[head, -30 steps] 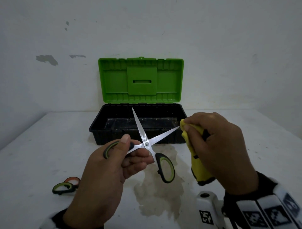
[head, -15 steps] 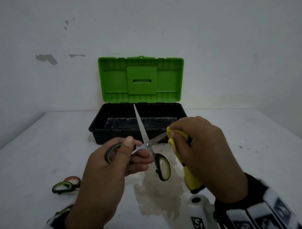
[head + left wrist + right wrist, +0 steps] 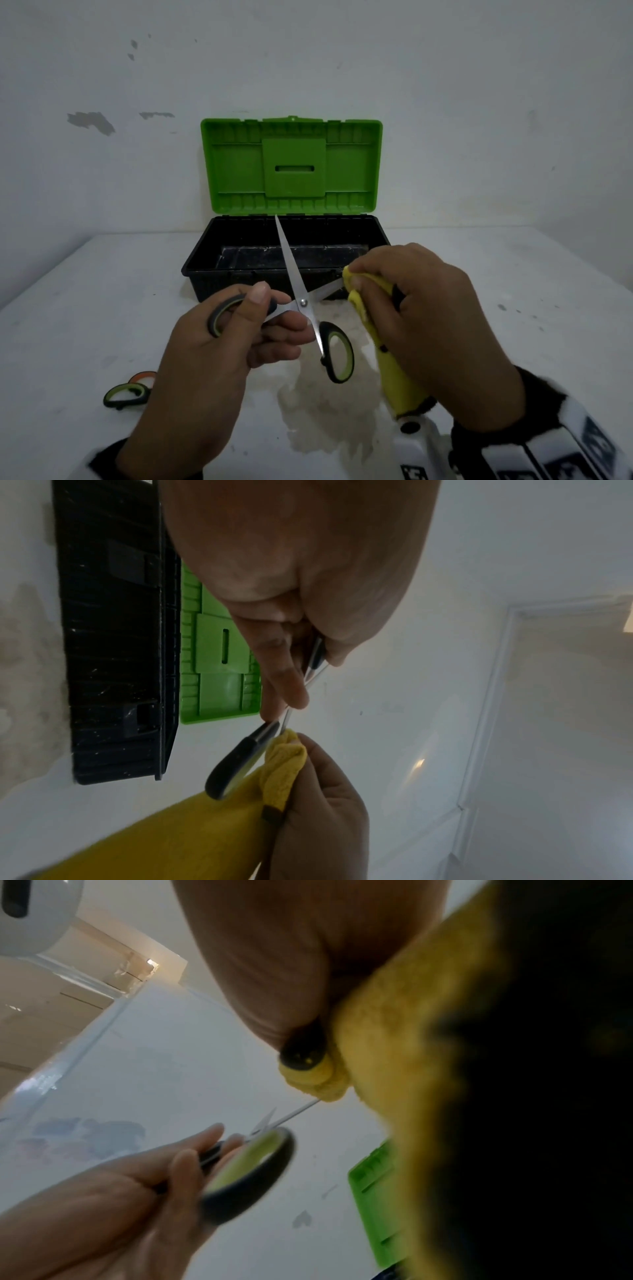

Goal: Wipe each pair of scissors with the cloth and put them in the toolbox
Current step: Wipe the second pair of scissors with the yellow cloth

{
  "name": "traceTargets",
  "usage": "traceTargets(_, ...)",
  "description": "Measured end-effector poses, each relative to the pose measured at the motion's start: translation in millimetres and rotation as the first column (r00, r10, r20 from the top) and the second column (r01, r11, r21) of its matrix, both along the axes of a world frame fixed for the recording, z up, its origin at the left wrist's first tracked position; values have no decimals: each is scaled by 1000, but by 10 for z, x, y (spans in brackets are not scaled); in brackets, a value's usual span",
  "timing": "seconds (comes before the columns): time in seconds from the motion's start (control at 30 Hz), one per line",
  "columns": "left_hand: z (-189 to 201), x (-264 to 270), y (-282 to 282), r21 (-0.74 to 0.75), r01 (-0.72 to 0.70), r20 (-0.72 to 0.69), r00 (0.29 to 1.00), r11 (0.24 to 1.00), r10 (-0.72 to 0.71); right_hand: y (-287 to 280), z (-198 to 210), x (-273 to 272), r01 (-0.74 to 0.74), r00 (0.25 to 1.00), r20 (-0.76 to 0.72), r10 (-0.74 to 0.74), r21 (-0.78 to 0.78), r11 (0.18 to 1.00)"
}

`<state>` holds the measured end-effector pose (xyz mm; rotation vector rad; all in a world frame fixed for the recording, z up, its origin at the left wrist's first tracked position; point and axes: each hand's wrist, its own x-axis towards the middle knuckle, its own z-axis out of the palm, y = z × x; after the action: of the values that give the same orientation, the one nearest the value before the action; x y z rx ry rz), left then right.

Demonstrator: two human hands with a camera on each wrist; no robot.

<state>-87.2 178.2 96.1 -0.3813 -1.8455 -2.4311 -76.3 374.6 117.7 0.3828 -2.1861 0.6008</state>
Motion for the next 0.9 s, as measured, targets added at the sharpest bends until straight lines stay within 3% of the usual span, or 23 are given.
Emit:
traceTargets(0.23, 23, -4, -13, 17, 5, 57, 998, 1000, -6, 311, 180, -56, 149, 976, 164, -140, -46, 988)
traceTargets(0.33, 12, -20, 12, -24, -4, 49, 999, 1000, 5, 278, 269, 5, 105, 977, 194, -88, -79, 991)
traceTargets(0.6, 0, 0, 120, -167, -54, -82, 996, 984, 41, -201, 182, -28, -95, 943, 325, 77, 39, 995)
traceTargets(0.9, 21, 38, 52, -116, -36, -53, 998, 993, 30, 6, 161, -59, -27, 959, 284, 8, 62, 998)
